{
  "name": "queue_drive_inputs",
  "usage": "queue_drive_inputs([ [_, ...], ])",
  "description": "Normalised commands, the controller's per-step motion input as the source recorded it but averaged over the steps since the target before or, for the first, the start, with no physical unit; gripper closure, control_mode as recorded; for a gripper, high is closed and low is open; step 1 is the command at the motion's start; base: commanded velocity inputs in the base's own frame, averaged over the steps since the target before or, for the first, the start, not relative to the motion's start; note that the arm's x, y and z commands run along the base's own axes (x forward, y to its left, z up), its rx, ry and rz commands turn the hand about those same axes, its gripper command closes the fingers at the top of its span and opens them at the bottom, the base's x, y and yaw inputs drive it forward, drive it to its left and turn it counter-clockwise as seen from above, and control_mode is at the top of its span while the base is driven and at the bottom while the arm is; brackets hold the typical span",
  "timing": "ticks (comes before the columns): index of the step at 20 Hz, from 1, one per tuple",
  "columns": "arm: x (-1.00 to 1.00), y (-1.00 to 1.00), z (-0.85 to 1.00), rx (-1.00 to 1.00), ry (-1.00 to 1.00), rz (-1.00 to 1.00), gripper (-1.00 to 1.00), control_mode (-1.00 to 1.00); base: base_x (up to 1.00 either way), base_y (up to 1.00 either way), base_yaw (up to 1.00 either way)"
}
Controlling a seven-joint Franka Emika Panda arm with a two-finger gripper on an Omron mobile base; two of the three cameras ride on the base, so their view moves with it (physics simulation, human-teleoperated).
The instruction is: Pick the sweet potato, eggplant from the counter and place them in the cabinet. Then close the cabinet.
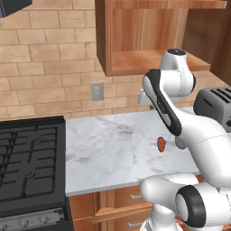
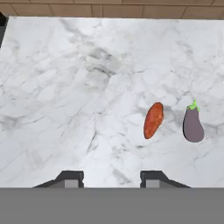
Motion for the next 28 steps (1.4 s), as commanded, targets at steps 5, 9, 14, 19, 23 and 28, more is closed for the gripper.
queue_drive_inputs([
  [5, 0.0, 0.0, -0.15, -0.02, 0.0, 0.0, -1.0, -1.0, 0.0, 0.0, 0.0],
  [9, -0.05, -0.34, -0.31, 0.05, 0.0, -0.02, -1.0, -1.0, 0.0, 0.0, 0.0],
  [14, 0.0, -0.66, -0.38, 0.11, 0.0, -0.08, -1.0, -1.0, 0.0, 0.0, 0.0],
  [19, 0.08, -0.51, -0.5, 0.08, 0.0, -0.09, -1.0, -1.0, 0.0, 0.0, 0.0],
  [23, 0.19, -0.25, -0.58, 0.01, 0.0, -0.06, -1.0, -1.0, 0.0, 0.0, 0.0],
  [28, 0.27, -0.05, -0.6, 0.0, 0.0, -0.03, -1.0, -1.0, 0.0, 0.0, 0.0],
])
